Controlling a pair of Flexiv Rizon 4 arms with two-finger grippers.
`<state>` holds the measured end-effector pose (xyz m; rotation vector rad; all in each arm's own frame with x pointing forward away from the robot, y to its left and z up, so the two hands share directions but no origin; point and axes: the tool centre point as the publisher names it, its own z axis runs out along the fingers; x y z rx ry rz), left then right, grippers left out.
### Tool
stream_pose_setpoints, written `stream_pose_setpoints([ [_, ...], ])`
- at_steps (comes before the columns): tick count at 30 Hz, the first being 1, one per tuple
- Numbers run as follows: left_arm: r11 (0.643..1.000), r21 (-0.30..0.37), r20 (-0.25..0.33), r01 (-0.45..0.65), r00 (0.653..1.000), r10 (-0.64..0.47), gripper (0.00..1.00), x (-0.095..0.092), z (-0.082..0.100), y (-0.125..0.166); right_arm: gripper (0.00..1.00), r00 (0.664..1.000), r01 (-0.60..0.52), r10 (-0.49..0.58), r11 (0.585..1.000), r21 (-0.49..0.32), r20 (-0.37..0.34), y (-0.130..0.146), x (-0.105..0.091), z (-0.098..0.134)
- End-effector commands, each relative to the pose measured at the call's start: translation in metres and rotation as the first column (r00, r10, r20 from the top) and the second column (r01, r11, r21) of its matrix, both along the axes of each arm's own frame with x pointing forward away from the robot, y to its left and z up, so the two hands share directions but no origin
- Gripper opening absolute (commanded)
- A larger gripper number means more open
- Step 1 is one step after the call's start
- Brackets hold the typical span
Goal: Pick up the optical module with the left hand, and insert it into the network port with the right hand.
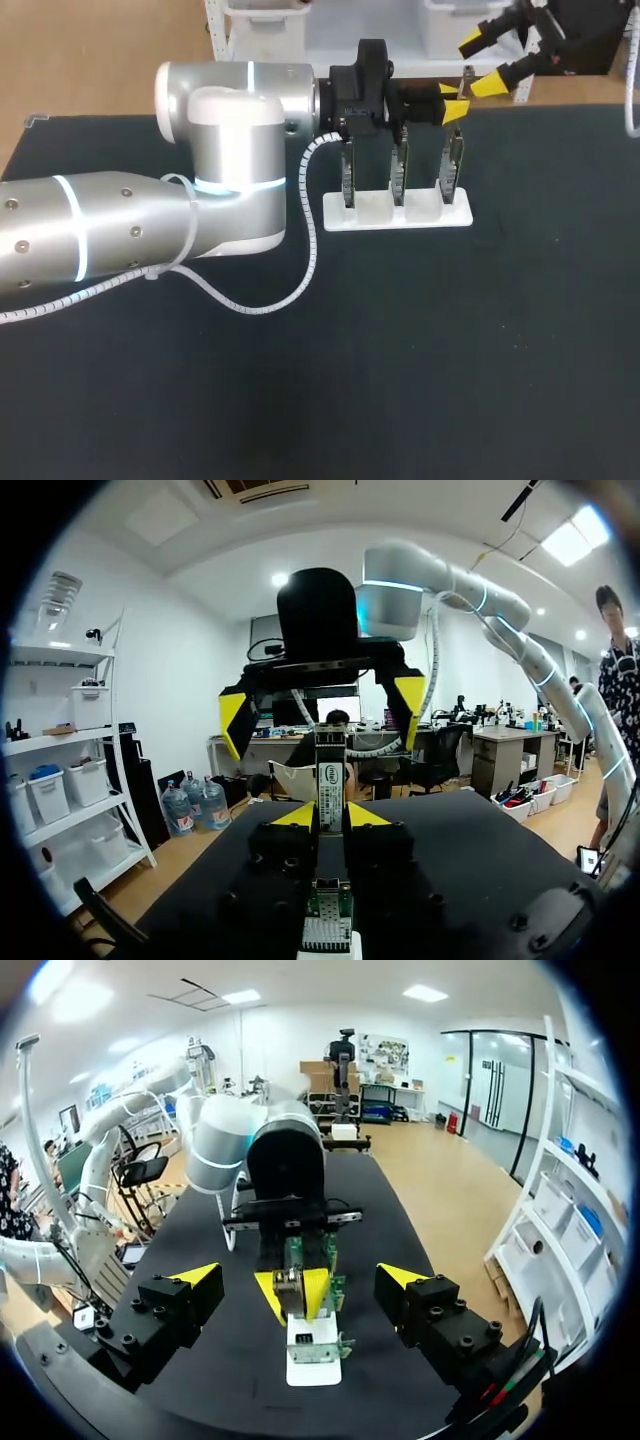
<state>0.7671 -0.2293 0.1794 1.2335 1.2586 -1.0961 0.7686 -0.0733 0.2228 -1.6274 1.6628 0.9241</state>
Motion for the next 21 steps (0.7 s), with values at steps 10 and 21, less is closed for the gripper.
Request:
stream_pose_setpoints([
  [10, 1.0, 0.004, -0.003, 0.007, 1.0, -0.007, 0.0, 0.0033, 0.0005, -0.001, 1.0, 1.0, -0.022, 0.022, 1.0, -0.016, 0.002, 0.0094, -0.0039, 0.0],
  [21, 1.0, 0.004, -0.003, 0.007, 1.0, -0.007, 0.0, 0.0033, 0.0005, -0.001, 0.0, 1.0, -0.027, 0.027, 1.0, -0.013, 0.004, 0.0045, -0.005, 0.0007],
])
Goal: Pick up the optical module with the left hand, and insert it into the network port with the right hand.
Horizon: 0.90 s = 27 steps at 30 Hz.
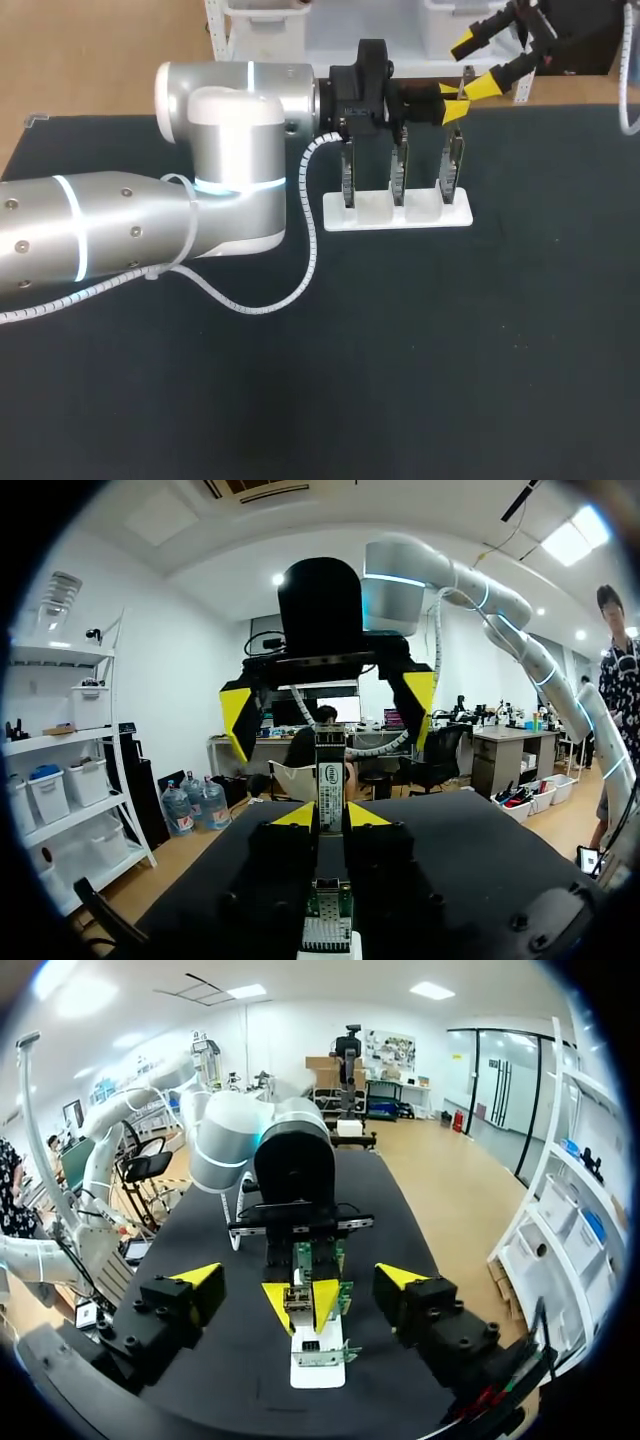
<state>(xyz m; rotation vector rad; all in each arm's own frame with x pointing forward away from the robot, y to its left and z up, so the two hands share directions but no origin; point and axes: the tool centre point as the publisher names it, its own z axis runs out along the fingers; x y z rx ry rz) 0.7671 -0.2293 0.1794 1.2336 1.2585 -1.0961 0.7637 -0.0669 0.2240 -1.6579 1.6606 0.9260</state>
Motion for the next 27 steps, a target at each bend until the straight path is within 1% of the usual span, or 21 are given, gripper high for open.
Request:
stream_pose_setpoints([
  [1, 1.0, 0.004, -0.003, 0.007, 1.0, -0.007, 0.0, 0.0033, 0.0005, -0.001, 0.0, 1.0, -0.005, 0.005, 1.0, 0.002, 0.006, -0.0019, -0.0002, -0.0005],
  [22, 1.0, 0.004, -0.003, 0.007, 1.0, -0.007, 0.0, 0.0033, 0.0005, -0.001, 0.0, 1.0, -0.012, 0.011, 1.0, 0.015, 0.004, -0.0018, -0.0026, 0.0012],
  [23, 1.0, 0.004, -0.003, 0.007, 1.0, -0.007, 0.14, 0.0033, 0.0005, -0.001, 0.0, 1.0, -0.014, 0.014, 1.0, 0.017, 0.002, -0.0017, -0.0026, 0.0012],
  [24, 1.0, 0.004, -0.003, 0.007, 1.0, -0.007, 0.45, 0.0033, 0.0005, -0.001, 0.0, 1.0, -0.015, 0.015, 1.0, 0.018, 0.001, -0.0017, -0.0027, 0.0011],
  [25, 1.0, 0.004, -0.003, 0.007, 1.0, -0.007, 1.0, 0.0033, 0.0005, -0.001, 0.0, 1.0, -0.016, 0.016, 1.0, 0.018, 0.0, -0.0016, -0.0028, 0.0011],
  [27, 1.0, 0.004, -0.003, 0.007, 1.0, -0.007, 1.0, 0.0033, 0.0005, -0.001, 0.0, 1.0, -0.017, 0.017, 1.0, 0.02, -0.001, -0.0015, -0.0029, 0.0009],
])
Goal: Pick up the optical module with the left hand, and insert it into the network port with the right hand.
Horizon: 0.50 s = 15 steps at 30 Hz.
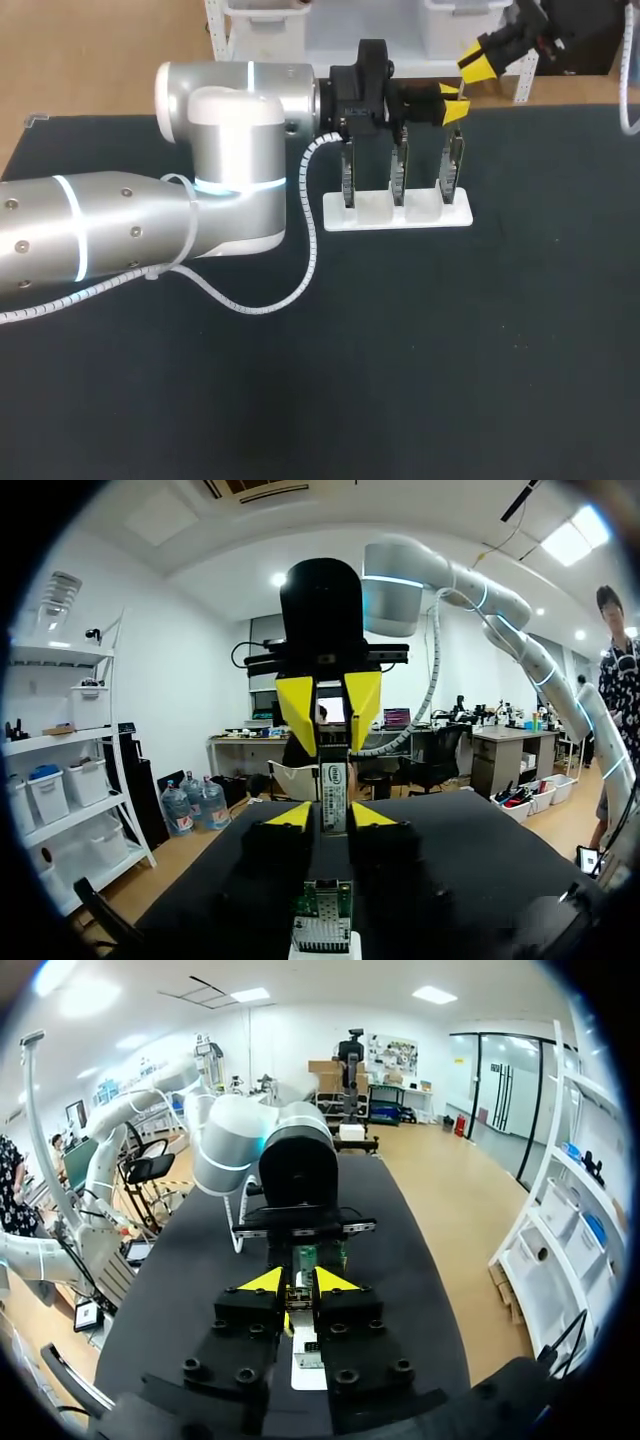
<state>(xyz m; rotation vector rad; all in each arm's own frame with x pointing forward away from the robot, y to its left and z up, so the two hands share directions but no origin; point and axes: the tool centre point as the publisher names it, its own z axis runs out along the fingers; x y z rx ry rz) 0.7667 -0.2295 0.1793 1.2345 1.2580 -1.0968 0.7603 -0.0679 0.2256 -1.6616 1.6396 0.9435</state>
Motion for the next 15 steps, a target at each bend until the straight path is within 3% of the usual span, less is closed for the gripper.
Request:
stream_pose_setpoints([
  [1, 1.0, 0.004, -0.003, 0.006, 1.0, -0.006, 1.0, 0.0037, 0.0006, -0.0008, 0.0, 1.0, -0.003, 0.003, 1.0, 0.005, -0.001, -0.0006, 0.0005, -0.0007],
  [15, 1.0, 0.004, -0.003, 0.006, 1.0, -0.006, 1.0, 0.0037, 0.0006, -0.0008, 0.0, 1.0, 0.014, -0.014, 1.0, -0.001, 0.007, -0.0034, 0.0038, -0.0011],
])
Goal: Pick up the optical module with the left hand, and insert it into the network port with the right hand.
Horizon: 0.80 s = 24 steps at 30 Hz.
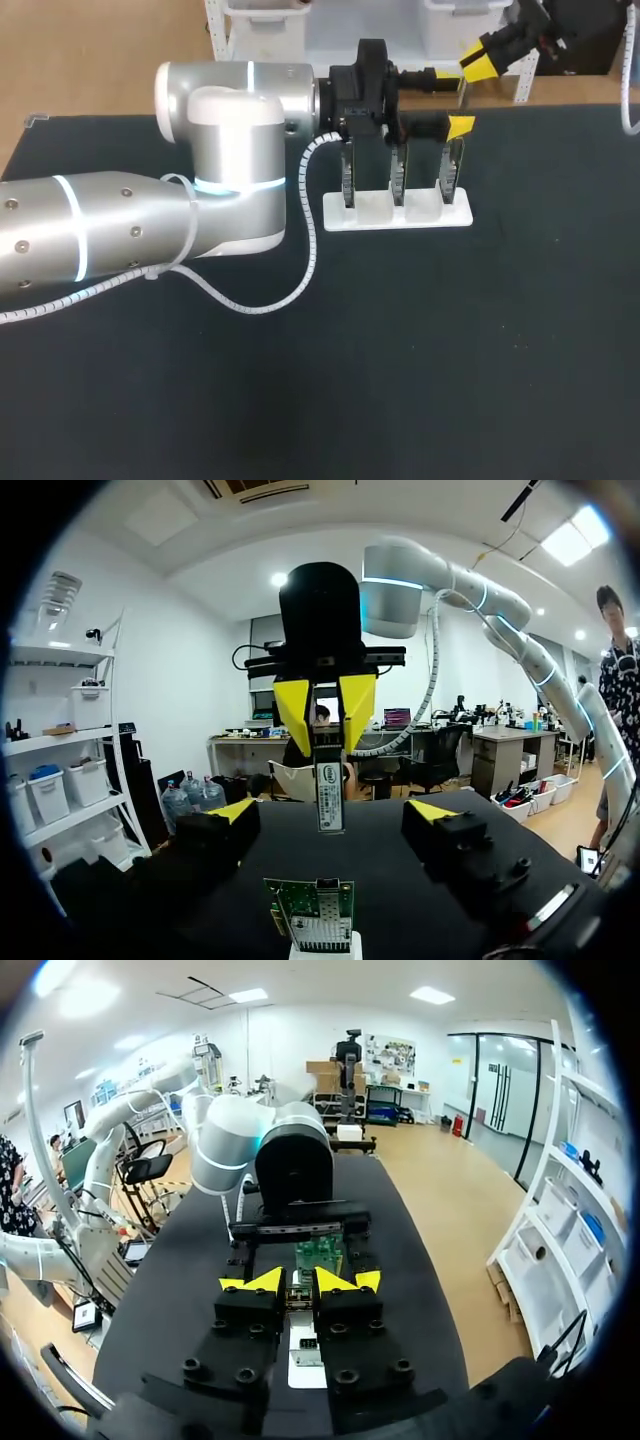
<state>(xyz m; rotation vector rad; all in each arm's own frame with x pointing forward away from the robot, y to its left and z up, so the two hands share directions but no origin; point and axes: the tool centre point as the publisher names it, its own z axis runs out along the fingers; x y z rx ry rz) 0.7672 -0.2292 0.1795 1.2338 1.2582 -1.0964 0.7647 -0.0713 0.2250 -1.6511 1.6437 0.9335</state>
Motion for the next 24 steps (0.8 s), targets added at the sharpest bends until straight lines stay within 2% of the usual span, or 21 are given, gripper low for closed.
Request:
stream_pose_setpoints([
  [1, 1.0, 0.004, -0.003, 0.007, 1.0, -0.006, 1.0, 0.003, 0.0, -0.001, 0.0, 1.0, 0.002, -0.002, 1.0, -0.002, 0.002, 0.0, -0.001, -0.001],
  [6, 1.0, 0.022, 0.015, 0.019, 1.0, -0.019, 1.0, 0.004, 0.004, 0.0, 0.0, 1.0, 0.004, -0.004, 1.0, -0.007, 0.002, -0.001, 0.001, -0.001],
  [11, 0.997, 0.08, 0.039, 0.026, 0.999, -0.029, 1.0, 0.006, 0.014, 0.006, 0.0, 1.0, 0.003, -0.003, 1.0, -0.011, 0.003, -0.001, 0.003, -0.002],
  [15, 0.988, 0.15, 0.035, 0.038, 0.998, -0.043, 1.0, 0.004, 0.019, 0.013, 0.0, 1.0, 0.004, -0.004, 1.0, -0.012, 0.004, -0.002, 0.005, -0.001],
  [21, 0.975, 0.216, -0.002, 0.044, 0.999, -0.045, 1.0, -0.002, 0.021, 0.026, 0.0, 1.0, 0.007, -0.006, 1.0, -0.013, 0.003, -0.003, 0.005, -0.002],
  [24, 0.975, 0.22, -0.061, 0.038, 0.998, -0.025, 1.0, -0.004, 0.016, 0.031, 0.0, 1.0, 0.008, -0.007, 1.0, -0.014, 0.002, -0.003, 0.005, -0.003],
])
